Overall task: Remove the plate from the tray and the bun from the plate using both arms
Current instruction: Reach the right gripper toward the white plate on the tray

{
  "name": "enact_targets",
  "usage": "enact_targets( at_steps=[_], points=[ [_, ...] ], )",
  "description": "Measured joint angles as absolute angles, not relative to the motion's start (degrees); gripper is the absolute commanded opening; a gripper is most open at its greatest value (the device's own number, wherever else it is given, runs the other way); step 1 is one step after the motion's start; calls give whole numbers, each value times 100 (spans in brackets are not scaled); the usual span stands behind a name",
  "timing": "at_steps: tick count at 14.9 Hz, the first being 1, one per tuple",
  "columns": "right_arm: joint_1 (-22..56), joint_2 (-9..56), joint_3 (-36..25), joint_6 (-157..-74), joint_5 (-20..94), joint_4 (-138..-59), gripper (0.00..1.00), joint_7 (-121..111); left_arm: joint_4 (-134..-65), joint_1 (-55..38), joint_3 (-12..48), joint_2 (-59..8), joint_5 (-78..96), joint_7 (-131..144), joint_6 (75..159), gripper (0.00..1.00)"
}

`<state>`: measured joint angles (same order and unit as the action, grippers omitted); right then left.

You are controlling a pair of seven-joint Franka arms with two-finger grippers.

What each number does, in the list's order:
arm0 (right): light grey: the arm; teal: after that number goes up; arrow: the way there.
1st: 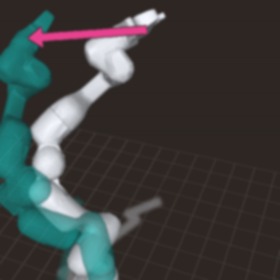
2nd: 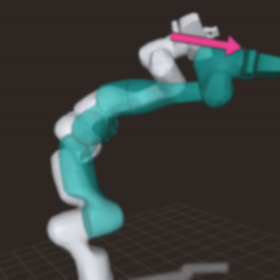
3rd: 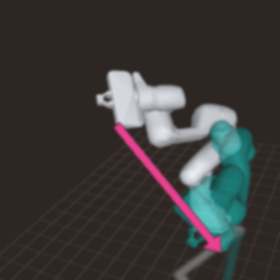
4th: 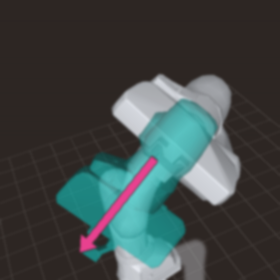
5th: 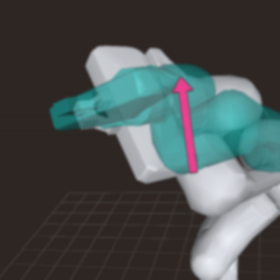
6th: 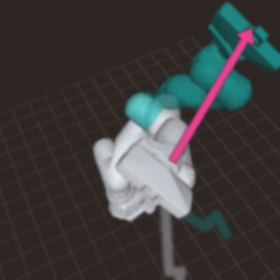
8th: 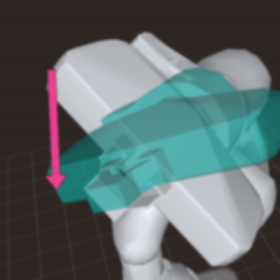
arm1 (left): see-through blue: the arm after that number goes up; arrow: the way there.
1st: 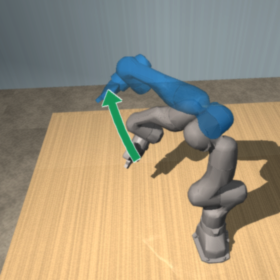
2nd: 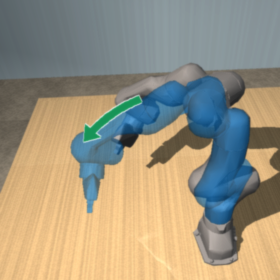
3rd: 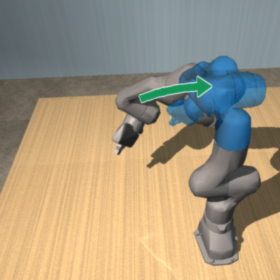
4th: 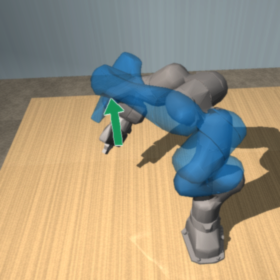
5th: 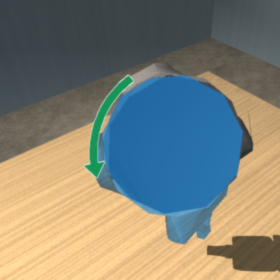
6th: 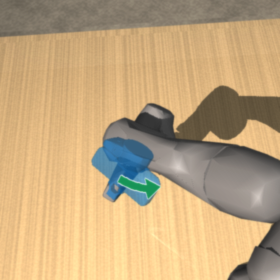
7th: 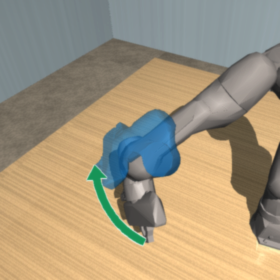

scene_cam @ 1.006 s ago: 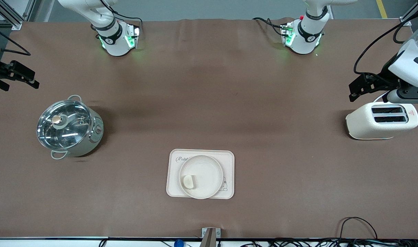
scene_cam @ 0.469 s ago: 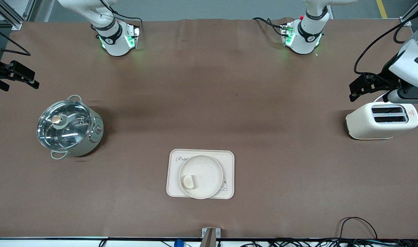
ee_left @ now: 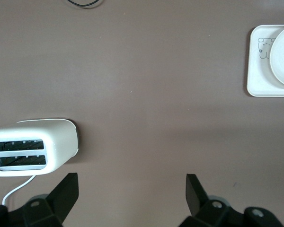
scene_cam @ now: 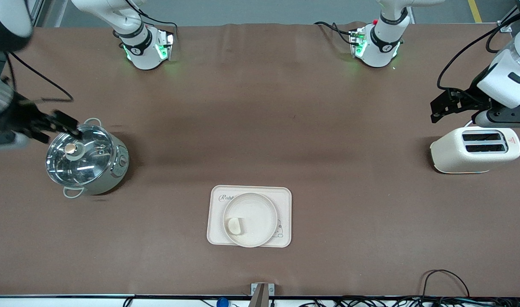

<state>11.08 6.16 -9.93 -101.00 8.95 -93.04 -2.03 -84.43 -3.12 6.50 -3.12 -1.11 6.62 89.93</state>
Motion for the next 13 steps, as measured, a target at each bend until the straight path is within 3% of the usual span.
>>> enact_targets(
  at_steps=[13],
  points=[
    [2285,3672,-950,-12009,2568,-8163,63,650,-8443,-266,632,-319,-110,659,8984,100]
  ],
)
